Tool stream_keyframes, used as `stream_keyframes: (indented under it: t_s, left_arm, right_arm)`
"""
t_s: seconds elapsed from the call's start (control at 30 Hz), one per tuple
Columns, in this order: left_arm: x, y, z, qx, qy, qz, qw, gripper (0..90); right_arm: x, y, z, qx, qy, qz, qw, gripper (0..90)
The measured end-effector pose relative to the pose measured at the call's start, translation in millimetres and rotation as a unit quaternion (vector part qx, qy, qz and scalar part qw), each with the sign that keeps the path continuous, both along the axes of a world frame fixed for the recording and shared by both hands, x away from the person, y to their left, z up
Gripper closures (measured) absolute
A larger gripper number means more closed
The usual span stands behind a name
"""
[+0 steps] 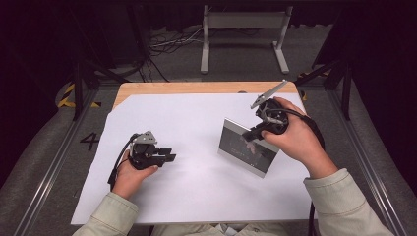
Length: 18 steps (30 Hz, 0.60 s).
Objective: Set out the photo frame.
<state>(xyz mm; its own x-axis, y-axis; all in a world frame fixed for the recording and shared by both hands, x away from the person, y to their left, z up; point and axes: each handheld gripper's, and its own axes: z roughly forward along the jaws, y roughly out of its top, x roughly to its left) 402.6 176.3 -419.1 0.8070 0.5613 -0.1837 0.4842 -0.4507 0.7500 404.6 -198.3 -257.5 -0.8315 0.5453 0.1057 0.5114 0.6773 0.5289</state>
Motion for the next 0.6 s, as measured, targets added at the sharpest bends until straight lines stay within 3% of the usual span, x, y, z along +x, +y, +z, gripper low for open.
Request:
stream_keyframes:
  t_s: [0.3,0.6]
  left_arm:
    - [-0.2,-0.3,0.1,-0.001,0.001,0.0,1.0,64.9]
    - [-0.4,-1.2,0.1,-0.001,0.003,0.0,1.0,64.9]
  right_arm:
    - [11.1,3.0,-1.3,-0.017,-0.013,0.081,0.9965,84.0]
    - [21.7,6.2,-4.8,-0.015,-0.005,0.121,0.9925,84.0]
